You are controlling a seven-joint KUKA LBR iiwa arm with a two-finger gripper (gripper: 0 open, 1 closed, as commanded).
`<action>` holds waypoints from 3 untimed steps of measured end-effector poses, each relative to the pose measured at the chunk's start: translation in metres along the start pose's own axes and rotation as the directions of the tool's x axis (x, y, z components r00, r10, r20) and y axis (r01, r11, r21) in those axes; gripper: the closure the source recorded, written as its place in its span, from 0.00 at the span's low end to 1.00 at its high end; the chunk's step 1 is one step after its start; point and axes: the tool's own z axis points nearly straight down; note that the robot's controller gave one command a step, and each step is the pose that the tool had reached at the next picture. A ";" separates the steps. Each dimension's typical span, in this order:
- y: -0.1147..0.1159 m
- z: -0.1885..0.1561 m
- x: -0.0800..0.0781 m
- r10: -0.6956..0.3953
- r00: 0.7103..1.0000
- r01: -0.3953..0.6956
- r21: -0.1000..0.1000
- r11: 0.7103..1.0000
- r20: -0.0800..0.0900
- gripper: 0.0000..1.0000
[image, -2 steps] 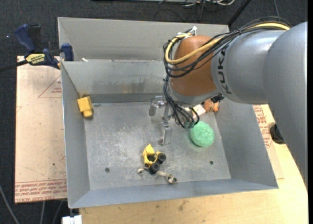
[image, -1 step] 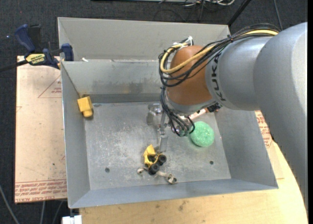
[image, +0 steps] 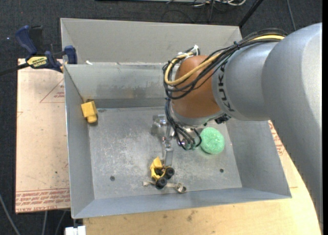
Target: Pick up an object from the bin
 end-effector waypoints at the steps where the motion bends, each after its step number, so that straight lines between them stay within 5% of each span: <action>1: -0.007 0.003 0.020 -0.343 0.939 0.343 -0.001 0.939 0.004 0.00; 2: -0.010 0.004 0.039 -0.321 0.947 0.321 0.001 0.947 0.006 0.00; 3: -0.033 0.002 0.078 -0.450 0.892 0.450 0.010 0.893 0.029 1.00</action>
Offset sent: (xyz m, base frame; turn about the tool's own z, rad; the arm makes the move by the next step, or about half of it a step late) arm -0.0631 -0.0093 -0.0066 -0.0940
